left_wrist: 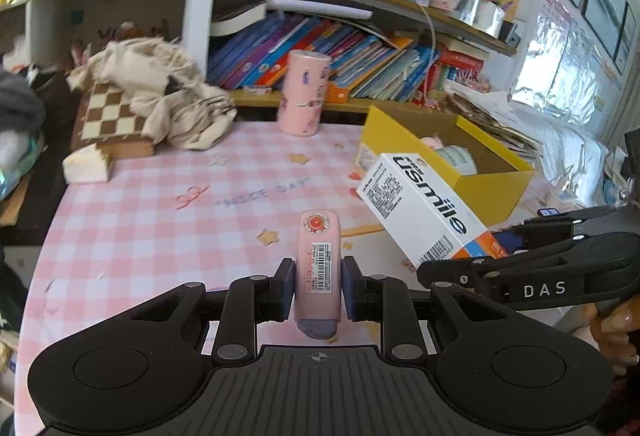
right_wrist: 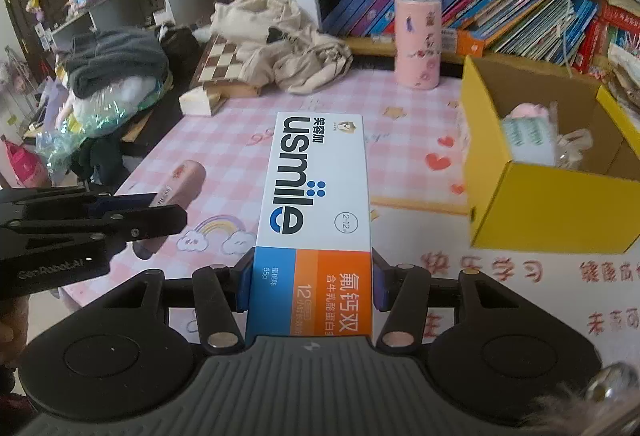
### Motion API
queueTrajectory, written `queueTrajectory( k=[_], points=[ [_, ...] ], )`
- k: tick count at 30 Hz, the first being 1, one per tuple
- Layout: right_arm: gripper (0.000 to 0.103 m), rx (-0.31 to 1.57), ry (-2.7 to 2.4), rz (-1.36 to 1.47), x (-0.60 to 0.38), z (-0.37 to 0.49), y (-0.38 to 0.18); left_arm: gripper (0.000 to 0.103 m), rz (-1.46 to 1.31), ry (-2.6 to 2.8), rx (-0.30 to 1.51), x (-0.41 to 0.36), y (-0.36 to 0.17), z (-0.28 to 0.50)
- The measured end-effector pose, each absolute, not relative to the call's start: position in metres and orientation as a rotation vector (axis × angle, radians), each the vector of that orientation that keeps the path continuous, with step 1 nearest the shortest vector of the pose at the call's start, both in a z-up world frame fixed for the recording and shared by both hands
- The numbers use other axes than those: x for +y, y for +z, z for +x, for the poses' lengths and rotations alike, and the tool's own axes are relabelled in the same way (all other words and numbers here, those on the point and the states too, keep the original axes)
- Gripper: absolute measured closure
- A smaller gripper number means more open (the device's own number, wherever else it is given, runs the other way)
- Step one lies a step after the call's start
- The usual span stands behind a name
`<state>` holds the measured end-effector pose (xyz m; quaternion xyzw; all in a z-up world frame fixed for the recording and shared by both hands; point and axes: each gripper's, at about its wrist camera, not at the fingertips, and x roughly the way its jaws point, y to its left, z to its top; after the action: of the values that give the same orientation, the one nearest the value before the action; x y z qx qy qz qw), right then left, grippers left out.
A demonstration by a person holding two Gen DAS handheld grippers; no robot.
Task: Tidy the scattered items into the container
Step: 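Carry the eraser and usmile box in both tools over the yellow box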
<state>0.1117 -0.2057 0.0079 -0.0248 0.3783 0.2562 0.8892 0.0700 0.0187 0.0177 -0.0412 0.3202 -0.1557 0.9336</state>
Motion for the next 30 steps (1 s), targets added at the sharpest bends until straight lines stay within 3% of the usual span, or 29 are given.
queueTrajectory(
  k=[30],
  points=[
    [0.052,0.499,0.579,-0.023,-0.397,0.202,0.083,0.08,-0.05,-0.285,0.443,-0.154,0.095,0.144]
  ],
)
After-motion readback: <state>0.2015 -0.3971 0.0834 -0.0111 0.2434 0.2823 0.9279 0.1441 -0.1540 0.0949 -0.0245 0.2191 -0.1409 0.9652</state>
